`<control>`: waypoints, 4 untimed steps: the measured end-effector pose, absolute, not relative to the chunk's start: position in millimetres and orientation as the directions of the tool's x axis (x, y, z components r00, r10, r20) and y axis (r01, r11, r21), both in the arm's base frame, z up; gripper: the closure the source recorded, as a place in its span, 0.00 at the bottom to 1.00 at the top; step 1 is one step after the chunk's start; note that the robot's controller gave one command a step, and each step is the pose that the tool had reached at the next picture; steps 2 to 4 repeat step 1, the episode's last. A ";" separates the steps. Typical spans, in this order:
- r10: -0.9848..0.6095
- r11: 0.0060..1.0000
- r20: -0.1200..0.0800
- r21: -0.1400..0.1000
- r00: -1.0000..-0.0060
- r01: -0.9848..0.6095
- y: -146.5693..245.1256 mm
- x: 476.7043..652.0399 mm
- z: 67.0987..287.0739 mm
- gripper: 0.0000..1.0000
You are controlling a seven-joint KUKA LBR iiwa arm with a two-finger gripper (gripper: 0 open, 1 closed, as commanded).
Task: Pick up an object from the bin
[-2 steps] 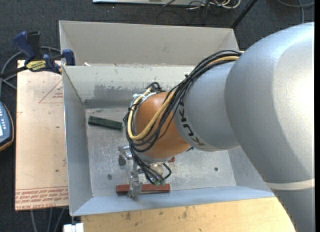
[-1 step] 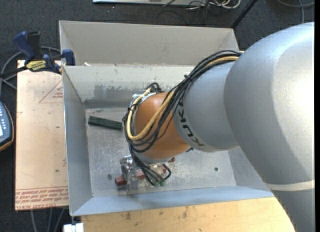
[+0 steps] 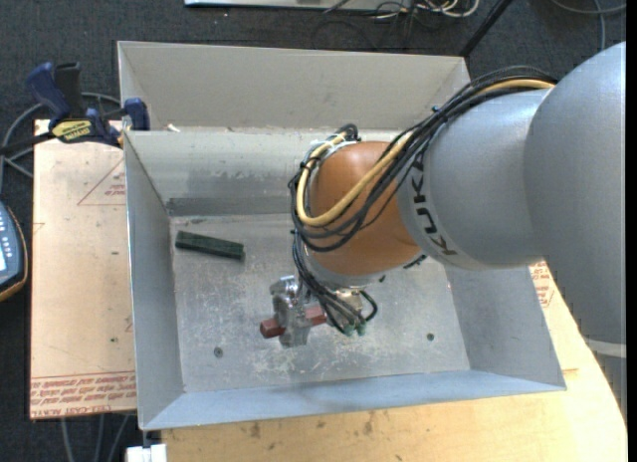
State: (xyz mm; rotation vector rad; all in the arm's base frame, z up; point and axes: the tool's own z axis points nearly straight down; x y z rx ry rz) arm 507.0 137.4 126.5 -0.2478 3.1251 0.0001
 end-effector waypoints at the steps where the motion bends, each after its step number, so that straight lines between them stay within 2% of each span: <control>1: -0.193 0.981 -0.010 0.002 -0.981 -0.193 149.3 511.5 208.3 1.00; 4: -0.193 0.981 -0.010 0.002 -0.981 -0.193 149.3 511.5 208.3 1.00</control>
Offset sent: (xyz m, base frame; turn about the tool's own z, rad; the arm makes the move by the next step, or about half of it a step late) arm 0.0021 0.0108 0.0775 -0.0370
